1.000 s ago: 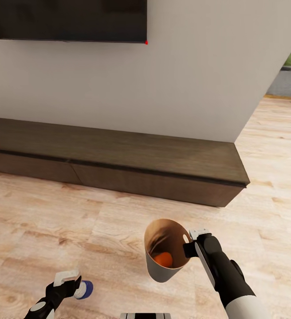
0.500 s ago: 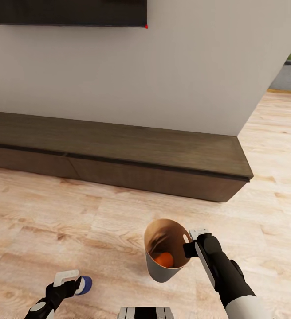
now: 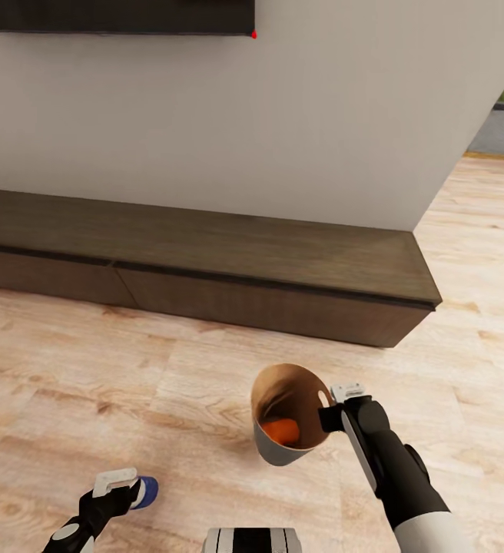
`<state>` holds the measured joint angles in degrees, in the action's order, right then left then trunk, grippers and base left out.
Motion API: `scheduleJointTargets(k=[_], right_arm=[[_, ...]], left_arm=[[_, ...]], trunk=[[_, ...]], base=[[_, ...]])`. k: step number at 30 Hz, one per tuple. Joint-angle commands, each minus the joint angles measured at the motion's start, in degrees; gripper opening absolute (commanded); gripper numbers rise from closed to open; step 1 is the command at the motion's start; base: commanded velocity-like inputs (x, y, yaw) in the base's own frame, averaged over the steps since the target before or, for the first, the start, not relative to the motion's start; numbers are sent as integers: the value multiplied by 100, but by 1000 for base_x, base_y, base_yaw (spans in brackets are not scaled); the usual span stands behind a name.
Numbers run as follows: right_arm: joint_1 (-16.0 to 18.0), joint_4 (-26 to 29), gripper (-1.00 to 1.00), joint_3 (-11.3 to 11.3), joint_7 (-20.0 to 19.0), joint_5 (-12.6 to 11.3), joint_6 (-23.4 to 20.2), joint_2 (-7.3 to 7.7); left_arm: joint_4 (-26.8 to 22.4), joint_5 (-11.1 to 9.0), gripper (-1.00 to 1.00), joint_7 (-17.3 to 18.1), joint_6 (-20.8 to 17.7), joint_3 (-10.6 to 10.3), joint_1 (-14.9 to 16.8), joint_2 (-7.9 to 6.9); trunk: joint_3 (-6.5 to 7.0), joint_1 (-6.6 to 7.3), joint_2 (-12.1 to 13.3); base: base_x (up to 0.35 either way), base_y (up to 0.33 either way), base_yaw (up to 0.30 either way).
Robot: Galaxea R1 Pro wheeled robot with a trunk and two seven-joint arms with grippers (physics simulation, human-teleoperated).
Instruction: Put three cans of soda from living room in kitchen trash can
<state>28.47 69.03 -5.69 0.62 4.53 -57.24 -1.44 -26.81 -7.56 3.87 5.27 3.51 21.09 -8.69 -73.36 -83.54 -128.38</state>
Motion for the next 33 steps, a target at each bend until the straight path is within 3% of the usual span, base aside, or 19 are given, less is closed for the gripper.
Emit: scheduleJointTargets(k=[1, 13, 18, 27, 33], right_arm=[[1, 40, -100, -3, -9, -106, 1, 2], [1, 620, -100, -2, -9, -88, -22, 30], [1, 820, -100, -1, -9, -57, -31, 43], [1, 864, -100, 6, -9, -49, -33, 47], [1, 869, -100, 8, -9, -48, -33, 47]], left_arm=[[0, 0, 100, 0, 0, 0, 0, 0], [0, 0, 100, 0, 0, -8, 0, 1], [0, 0, 100, 0, 0, -9, 0, 2], [8, 0, 100, 0, 0, -9, 0, 5], [9, 0, 100, 0, 5, -9, 0, 7]], trunk=[[-18, -22, -42], [-234, -286, -523], [-234, -286, -523], [-395, -483, -884], [-395, -483, -884]], base=[[0, 0, 0], [0, 0, 0], [0, 0, 0], [0, 0, 0], [0, 0, 0]])
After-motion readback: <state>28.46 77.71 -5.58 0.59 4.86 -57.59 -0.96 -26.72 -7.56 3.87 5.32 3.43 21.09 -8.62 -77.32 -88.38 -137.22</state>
